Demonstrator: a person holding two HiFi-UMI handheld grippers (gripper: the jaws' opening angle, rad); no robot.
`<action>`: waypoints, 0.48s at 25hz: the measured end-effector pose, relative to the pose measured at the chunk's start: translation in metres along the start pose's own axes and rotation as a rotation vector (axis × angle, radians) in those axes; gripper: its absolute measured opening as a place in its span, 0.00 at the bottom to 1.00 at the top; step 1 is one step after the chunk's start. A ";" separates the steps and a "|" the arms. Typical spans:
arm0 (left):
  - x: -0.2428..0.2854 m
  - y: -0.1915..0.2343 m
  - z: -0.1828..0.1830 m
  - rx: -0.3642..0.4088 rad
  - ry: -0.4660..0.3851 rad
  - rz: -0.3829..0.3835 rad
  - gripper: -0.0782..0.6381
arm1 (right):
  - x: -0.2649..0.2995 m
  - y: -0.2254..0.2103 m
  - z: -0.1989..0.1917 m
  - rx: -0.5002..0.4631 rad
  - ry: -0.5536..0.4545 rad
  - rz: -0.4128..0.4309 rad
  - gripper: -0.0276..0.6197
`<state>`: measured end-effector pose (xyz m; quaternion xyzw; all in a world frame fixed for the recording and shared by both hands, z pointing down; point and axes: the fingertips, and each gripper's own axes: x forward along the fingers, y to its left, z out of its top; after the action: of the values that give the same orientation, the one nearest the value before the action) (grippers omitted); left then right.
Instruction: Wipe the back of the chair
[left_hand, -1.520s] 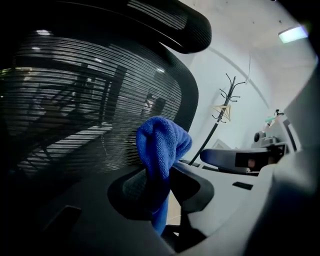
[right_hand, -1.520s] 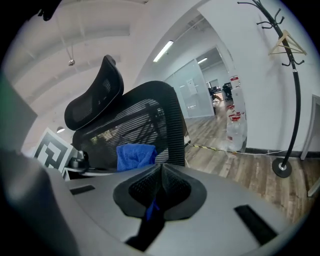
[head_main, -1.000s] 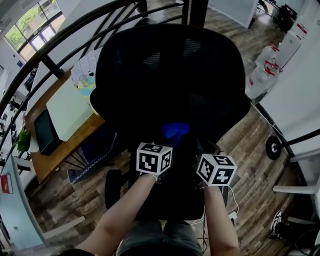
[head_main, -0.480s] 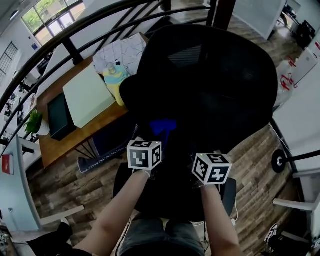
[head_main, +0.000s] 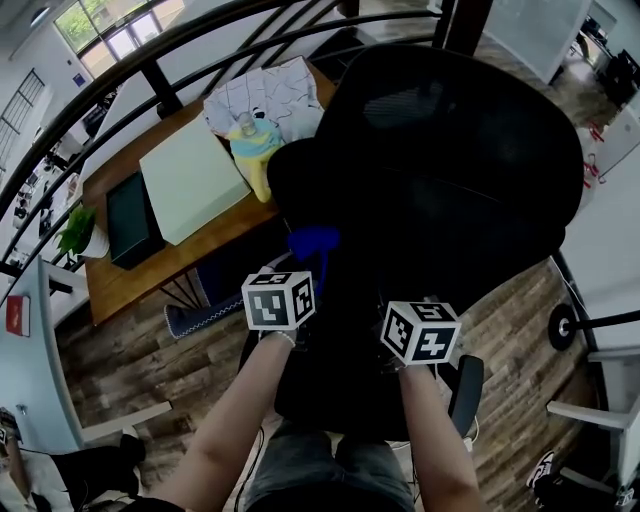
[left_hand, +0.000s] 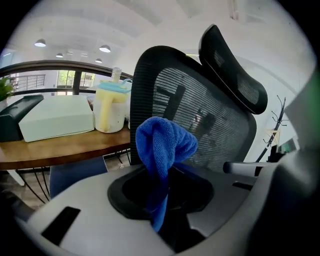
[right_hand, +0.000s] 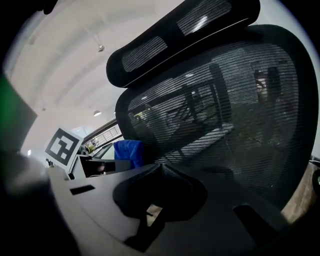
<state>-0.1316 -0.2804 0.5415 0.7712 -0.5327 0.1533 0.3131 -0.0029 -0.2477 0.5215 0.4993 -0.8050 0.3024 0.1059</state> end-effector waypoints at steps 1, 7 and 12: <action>0.000 0.001 0.000 -0.001 0.000 -0.001 0.25 | 0.000 0.001 0.000 0.001 0.000 -0.001 0.09; -0.003 -0.011 -0.006 0.005 -0.014 -0.027 0.25 | -0.010 -0.006 -0.005 0.011 -0.008 -0.027 0.09; -0.002 -0.053 -0.022 0.049 -0.010 -0.107 0.25 | -0.030 -0.030 -0.011 0.050 -0.027 -0.081 0.09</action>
<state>-0.0814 -0.2517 0.5399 0.8067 -0.4886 0.1455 0.2991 0.0367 -0.2287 0.5272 0.5379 -0.7777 0.3113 0.0944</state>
